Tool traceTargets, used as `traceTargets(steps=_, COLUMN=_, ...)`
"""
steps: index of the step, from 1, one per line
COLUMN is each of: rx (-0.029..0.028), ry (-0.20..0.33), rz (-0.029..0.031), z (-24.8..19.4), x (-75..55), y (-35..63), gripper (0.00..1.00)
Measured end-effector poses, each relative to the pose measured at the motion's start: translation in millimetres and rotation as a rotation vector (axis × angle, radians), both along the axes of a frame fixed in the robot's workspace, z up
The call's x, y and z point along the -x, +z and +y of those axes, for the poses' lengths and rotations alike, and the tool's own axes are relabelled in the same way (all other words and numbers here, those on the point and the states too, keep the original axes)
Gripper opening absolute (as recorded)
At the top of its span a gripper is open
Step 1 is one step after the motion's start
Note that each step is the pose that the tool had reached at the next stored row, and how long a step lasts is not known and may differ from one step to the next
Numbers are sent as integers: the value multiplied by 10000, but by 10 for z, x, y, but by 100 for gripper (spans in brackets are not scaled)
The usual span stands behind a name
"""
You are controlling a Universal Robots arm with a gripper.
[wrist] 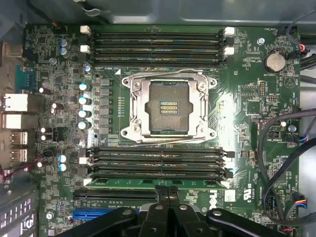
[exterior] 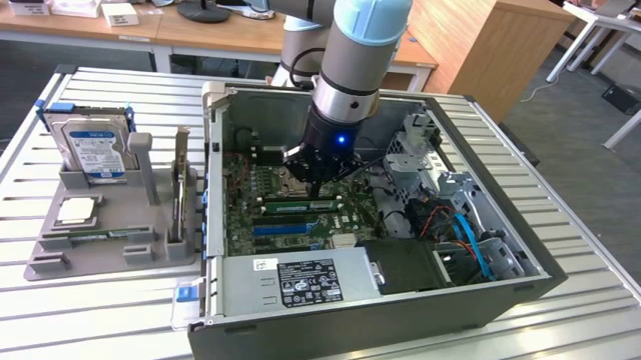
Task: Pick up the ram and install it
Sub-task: 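Press down the ram until it locks into place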
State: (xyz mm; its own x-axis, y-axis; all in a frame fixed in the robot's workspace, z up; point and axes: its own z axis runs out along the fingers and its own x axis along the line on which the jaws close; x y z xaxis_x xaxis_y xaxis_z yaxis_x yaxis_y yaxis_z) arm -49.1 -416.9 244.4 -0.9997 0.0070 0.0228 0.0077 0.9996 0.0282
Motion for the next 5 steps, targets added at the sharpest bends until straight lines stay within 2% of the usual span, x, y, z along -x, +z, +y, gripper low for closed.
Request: traceTargets(steps=5, rx=0, ry=-1, rz=0, z=0, x=0, y=0, gripper=11)
